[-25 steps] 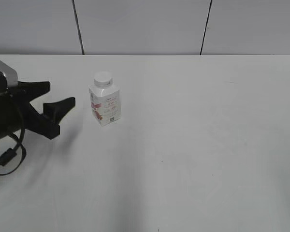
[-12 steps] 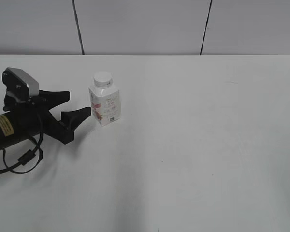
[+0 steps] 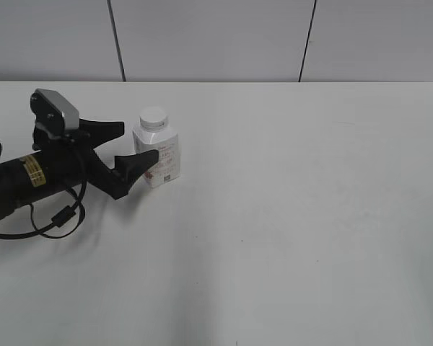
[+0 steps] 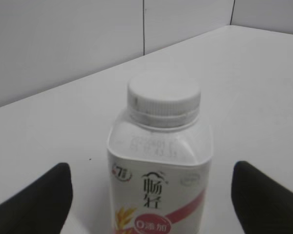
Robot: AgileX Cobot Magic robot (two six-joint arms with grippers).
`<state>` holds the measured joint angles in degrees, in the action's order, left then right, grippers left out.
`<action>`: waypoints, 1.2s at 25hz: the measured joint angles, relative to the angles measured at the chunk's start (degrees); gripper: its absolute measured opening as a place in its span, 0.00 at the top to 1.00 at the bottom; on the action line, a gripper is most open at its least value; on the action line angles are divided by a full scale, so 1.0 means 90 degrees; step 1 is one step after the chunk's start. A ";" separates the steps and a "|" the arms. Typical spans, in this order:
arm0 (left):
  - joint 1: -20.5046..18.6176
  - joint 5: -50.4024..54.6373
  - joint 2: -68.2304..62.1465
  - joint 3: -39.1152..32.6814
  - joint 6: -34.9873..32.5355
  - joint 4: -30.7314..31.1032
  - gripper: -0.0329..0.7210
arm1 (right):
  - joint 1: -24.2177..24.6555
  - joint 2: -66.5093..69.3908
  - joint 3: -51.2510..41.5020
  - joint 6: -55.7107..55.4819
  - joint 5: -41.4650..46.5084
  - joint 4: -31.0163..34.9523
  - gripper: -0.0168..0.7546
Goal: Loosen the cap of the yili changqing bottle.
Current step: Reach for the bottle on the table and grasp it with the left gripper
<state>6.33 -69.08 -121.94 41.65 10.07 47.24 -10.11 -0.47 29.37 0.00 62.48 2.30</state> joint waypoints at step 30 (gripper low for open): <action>0.0683 0.0160 -0.0644 0.0876 0.0121 -0.0574 0.34 | 0.0000 0.0000 0.0000 0.0000 0.0000 0.0000 0.22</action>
<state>12.48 -67.64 -127.74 49.54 11.17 42.07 -10.11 -0.47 29.37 0.00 62.48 2.30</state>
